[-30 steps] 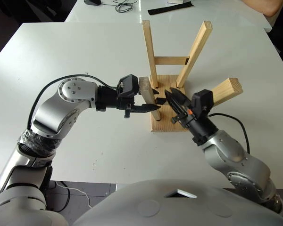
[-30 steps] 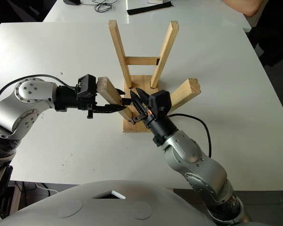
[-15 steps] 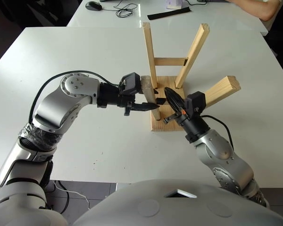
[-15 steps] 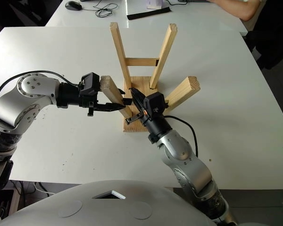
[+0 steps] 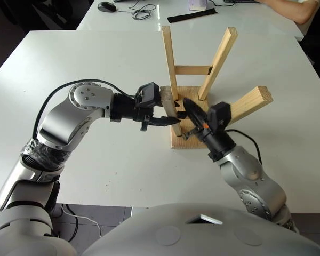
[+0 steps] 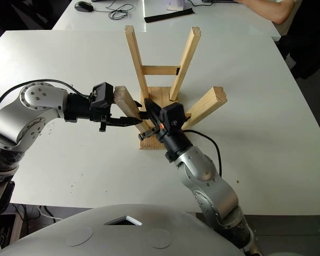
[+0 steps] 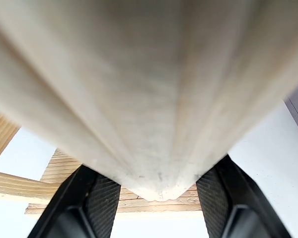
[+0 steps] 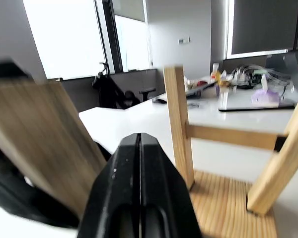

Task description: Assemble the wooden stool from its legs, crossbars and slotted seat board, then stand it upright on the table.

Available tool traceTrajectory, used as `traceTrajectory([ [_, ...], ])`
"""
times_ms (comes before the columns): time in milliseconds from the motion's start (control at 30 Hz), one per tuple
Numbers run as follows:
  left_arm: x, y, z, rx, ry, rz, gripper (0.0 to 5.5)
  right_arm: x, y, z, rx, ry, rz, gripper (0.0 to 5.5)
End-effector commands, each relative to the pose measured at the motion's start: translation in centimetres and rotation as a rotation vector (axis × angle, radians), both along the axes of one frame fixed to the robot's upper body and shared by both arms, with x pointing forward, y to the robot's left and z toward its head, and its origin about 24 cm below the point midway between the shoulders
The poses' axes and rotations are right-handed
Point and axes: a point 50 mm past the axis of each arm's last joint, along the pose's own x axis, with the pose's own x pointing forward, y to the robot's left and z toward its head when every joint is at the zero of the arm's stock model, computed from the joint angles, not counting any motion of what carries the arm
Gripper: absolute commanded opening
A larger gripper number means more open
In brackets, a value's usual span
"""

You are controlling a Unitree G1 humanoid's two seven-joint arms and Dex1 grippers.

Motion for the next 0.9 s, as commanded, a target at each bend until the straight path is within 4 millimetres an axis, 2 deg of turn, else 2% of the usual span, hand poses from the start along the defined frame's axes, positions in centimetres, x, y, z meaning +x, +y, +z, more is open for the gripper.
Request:
traceTrajectory([
  [33, 0.2, 1.1, -1.9, 0.174, 0.06, 0.027, 2.06, -1.7, -0.6, -6.8, -0.207, 0.265, 0.008, 0.02],
  [133, 0.4, 1.0, -1.7, 0.174, 0.056, 0.021, 2.06, -1.7, -0.7, -6.9, -0.203, 0.256, 0.003, 0.02],
  [233, 0.4, 1.0, -1.9, 0.178, 0.054, 0.024, 2.06, -1.0, -0.6, -5.7, -0.155, 0.194, -0.016, 0.02],
  [300, 0.3, 1.1, -2.0, 0.18, 0.057, 0.029, 2.06, -0.5, -0.6, -3.4, -0.065, 0.103, -0.027, 0.02],
  [400, 0.1, 1.2, -2.4, 0.183, 0.067, 0.042, 2.06, -0.1, -1.2, 1.0, 0.089, -0.05, -0.027, 0.02],
  [600, 0.4, 2.1, -3.0, 0.196, 0.069, 0.113, 2.06, -0.5, -3.5, 9.0, 0.378, -0.276, 0.019, 0.02],
  [800, 0.3, 2.8, -3.0, 0.201, 0.069, 0.133, 2.06, -0.4, -7.3, 13.9, 0.423, -0.448, 0.014, 0.02],
  [900, 0.1, 3.0, -3.3, 0.207, 0.078, 0.143, 2.06, -0.3, -9.0, 15.2, 0.387, -0.485, -0.012, 0.02],
])
